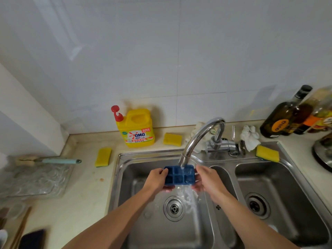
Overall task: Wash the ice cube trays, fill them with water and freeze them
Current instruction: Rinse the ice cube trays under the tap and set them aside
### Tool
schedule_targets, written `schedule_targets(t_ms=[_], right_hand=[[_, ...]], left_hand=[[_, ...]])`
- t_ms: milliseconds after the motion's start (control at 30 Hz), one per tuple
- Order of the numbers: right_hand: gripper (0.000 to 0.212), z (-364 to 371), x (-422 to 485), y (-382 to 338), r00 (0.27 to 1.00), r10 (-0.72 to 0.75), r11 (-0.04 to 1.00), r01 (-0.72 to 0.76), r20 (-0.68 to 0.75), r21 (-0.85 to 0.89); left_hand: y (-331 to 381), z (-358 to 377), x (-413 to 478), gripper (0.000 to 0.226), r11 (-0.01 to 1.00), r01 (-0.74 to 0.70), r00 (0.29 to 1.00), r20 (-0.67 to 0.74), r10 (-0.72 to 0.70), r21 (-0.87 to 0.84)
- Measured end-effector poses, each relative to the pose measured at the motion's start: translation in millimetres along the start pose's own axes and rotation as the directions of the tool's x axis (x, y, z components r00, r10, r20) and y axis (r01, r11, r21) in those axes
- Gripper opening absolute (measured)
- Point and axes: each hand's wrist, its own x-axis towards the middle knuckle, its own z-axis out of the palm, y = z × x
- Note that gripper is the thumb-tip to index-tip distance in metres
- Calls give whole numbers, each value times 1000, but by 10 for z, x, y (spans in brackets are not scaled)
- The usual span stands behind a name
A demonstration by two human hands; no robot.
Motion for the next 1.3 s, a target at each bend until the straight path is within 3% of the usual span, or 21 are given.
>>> schedule_targets(t_ms=[100, 200, 300, 500, 733, 900, 1000, 1067, 1200, 1300], right_hand=[[24, -321, 82, 62, 1000, -18, 999, 17, -22, -40], [24, -733, 252, 112, 988, -66, 993, 52, -141, -106], [38, -1171, 498, 42, 958, -164, 965, 107, -235, -239], [58, -1697, 1109, -332, 937, -278, 894, 172, -213, -413], [68, -1517, 1565, -667, 975, -167, 967, 133, -144, -217], [65, -1546, 1430, -587, 960, -263, 897, 207, -93, -391], [60, -1410, 1164, -443, 887, -440, 794, 308, -145, -523], [45, -1257, 904, -308, 838, -525, 775, 398, -149, -490], [23, -946, 446, 18, 894, -448, 830, 410, -14, -379], [28, -723, 233, 223, 981, -167, 941, 188, 98, -283]], left_hand=[[6, 270, 23, 26, 998, 49, 999, 0, -49, -49], [36, 517, 41, 25, 997, 45, 999, -12, -46, -57], [58, 697, 52, 27, 997, 48, 997, -51, -52, -68], [-25, 852, -35, 27, 999, 28, 983, -180, -31, -20], [-172, 842, -325, 28, 998, 5, 957, -290, -23, -62], [-244, 848, -299, 25, 999, 37, 948, -316, -45, -30], [-230, 842, -240, 27, 999, 52, 950, -307, -53, -10], [-212, 837, -221, 28, 999, 47, 958, -281, -47, -6], [-141, 820, -255, 25, 999, 26, 974, -224, -20, 26], [-63, 759, -316, 25, 997, -7, 982, -190, 23, 82]])
